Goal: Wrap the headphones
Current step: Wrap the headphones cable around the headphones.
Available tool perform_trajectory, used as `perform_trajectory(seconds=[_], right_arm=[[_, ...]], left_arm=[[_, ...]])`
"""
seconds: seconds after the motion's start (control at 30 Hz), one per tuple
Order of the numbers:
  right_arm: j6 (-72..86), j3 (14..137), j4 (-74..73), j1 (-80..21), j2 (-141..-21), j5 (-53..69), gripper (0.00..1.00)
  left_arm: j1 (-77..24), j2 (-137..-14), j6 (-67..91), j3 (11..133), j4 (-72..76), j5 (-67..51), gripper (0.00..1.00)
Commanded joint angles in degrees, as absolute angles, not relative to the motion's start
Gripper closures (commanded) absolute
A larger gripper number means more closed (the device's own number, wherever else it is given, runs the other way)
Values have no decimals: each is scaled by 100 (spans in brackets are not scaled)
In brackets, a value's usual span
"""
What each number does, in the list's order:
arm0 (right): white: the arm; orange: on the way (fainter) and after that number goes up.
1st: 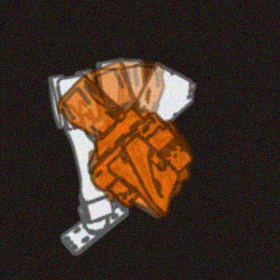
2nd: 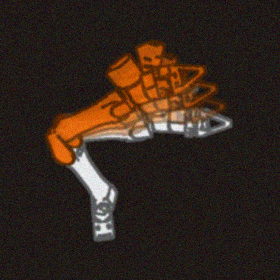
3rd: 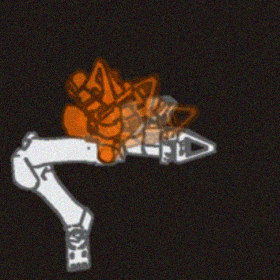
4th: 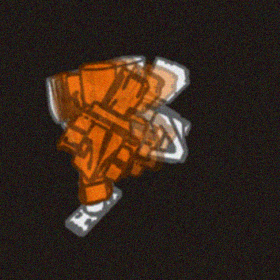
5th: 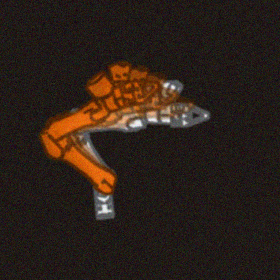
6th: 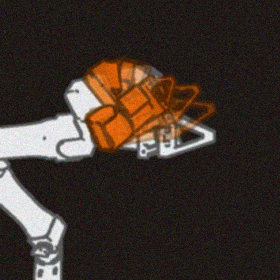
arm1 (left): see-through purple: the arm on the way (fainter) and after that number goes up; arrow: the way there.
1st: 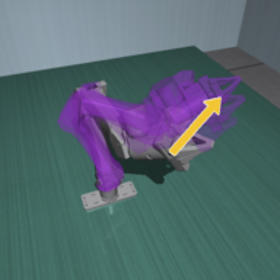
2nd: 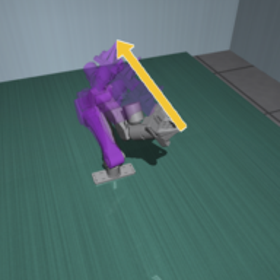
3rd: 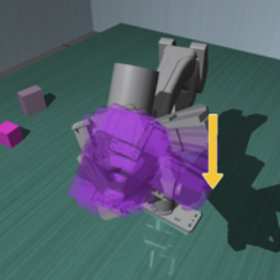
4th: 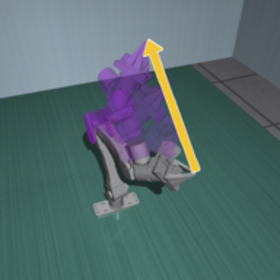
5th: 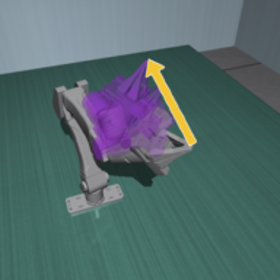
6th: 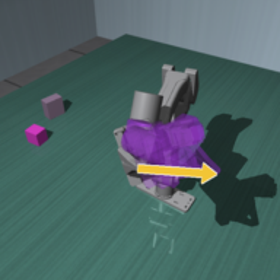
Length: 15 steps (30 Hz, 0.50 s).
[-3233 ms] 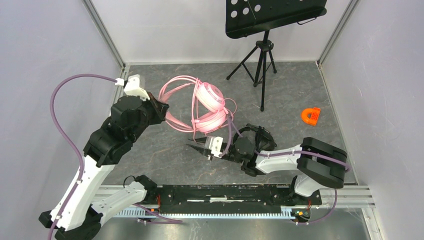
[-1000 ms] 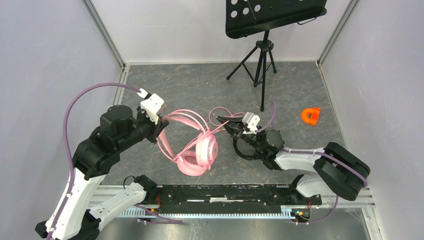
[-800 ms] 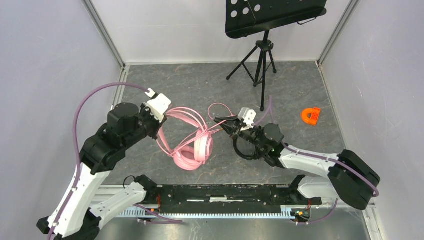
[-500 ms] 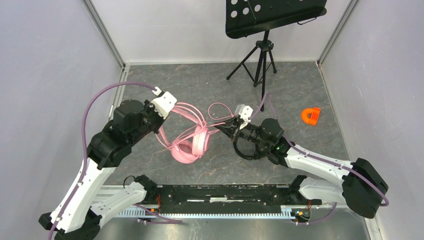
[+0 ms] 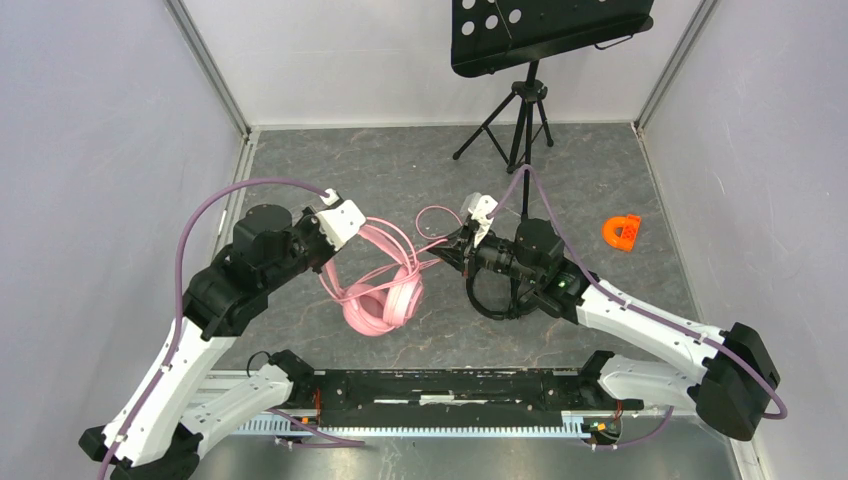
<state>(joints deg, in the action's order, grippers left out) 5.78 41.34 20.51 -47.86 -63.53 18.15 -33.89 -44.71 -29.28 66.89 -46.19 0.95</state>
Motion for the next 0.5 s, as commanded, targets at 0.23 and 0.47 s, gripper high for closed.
perform_trajectory(seconds=[0.23, 0.47], right_arm=[[686, 4608, 1550, -4720, -6105, 2089, 100], [1419, 4559, 2210, -4716, -6155, 3316, 98]], left_arm=[[-3376, -4570, -3483, 6618, -4400, 820, 98], [-3375, -4513, -3715, 6276, -3856, 1024, 98]])
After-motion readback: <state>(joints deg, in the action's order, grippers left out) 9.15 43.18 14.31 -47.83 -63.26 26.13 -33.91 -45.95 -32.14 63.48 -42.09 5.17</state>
